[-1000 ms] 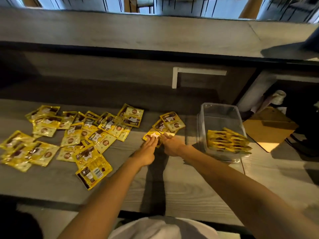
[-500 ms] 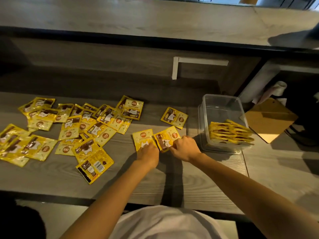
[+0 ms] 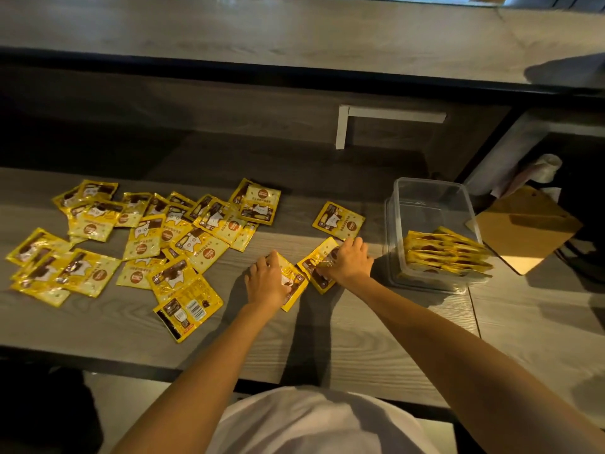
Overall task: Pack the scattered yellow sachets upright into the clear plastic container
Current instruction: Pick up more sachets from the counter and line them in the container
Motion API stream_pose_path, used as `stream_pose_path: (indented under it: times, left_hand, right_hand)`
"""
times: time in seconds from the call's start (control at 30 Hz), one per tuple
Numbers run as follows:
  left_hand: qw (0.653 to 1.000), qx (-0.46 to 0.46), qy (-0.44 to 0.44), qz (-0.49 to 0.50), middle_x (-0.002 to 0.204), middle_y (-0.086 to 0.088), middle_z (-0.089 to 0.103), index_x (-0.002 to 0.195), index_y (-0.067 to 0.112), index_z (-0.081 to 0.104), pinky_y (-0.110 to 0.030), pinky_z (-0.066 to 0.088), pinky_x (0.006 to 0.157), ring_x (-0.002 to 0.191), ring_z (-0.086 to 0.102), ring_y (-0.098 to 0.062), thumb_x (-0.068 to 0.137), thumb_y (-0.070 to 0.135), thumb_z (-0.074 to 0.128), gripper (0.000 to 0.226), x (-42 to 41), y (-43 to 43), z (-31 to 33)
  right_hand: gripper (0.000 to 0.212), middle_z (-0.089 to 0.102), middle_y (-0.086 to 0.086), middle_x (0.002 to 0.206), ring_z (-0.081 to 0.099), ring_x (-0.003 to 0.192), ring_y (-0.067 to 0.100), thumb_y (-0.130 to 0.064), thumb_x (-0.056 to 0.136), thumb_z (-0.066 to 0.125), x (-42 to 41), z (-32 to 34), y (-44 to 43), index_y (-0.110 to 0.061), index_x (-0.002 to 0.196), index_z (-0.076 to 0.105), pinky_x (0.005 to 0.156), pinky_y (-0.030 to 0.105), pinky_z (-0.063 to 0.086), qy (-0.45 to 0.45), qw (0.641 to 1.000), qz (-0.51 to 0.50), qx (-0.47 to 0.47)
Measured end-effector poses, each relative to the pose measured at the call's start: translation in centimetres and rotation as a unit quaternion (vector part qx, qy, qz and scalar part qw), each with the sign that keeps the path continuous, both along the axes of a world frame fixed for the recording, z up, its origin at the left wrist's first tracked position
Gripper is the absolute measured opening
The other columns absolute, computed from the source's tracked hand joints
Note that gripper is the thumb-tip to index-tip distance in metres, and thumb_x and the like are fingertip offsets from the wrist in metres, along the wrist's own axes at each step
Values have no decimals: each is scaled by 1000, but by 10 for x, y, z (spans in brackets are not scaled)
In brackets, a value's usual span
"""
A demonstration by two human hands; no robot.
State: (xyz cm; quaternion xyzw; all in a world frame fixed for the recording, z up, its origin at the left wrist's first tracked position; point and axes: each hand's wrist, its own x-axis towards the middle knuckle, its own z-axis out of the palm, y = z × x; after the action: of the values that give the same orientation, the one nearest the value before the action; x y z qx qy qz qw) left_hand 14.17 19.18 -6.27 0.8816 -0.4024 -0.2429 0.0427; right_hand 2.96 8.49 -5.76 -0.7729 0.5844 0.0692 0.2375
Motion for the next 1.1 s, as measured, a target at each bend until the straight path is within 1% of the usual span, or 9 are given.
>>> stream_pose_path:
  times: [0.13,0.33,0.4,0.5,0.63,0.73,0.87,1.0,1.1]
  left_hand:
    - [999,-28,6,33,140,-16,37,140,9,27,-39,34,104,131,33,-32,79,22,72,78,4,2,4]
    - [986,-76,99,111,122,-18,57,122,3,45,-40,44,90,115,54,-34,78,10,73,53,13,-2,11]
    - [985,-103,90,107,119,-19,59,124,4,45,-42,46,88,111,56,-36,85,4,61,42,13,-9,21]
    - [981,-157,64,89,122,-19,58,132,8,44,-42,45,87,114,54,-37,90,1,48,43,11,-25,40]
    - [965,-250,42,71,112,-16,63,121,8,57,-38,46,81,106,58,-34,88,3,51,33,-2,-52,75]
    - [952,-306,19,24,102,-14,68,106,7,66,-36,46,75,99,61,-31,88,7,54,21,-18,-73,99]
    - [936,-349,37,-28,108,-12,70,112,11,67,-35,48,84,104,62,-28,90,5,51,28,-49,-103,121]
    - [916,-385,77,-82,110,-12,71,113,9,68,-31,49,89,107,63,-26,88,-4,46,36,-87,-128,132]
    - [908,-378,106,-142,110,-13,71,113,9,68,-34,52,92,107,64,-26,87,-2,48,34,-112,-145,129]
  right_hand:
    - [60,55,16,124,53,117,34,-20,79,72,-2,5,-4,-6,124,33,93,42,46,-63,997,-9,42]
    - [27,60,22,115,57,107,39,-16,90,55,-7,26,-14,0,111,55,83,41,49,-85,996,31,17]
    - [26,61,25,112,57,105,42,-18,94,47,-8,35,-20,3,106,57,80,42,47,-124,992,18,-6]
    - [24,65,25,98,60,95,42,-18,93,49,-11,53,-32,3,93,61,68,40,43,-198,979,-3,-53]
    - [19,61,14,78,56,75,24,-13,92,54,-25,85,-46,-1,81,63,57,28,38,-263,958,-29,-112]
    - [20,67,18,81,55,73,22,-11,91,54,-45,99,-61,-1,75,61,60,29,34,-300,938,-59,-161]
    - [16,70,13,94,63,87,22,-12,92,55,-82,111,-76,-1,92,66,68,35,46,-331,914,-97,-213]
    - [14,72,13,95,65,91,24,-1,84,60,-126,109,-97,-4,94,69,70,32,47,-307,915,-135,-223]
    - [13,73,12,92,63,83,18,0,81,62,-155,100,-109,-7,89,69,65,29,47,-284,923,-148,-212]
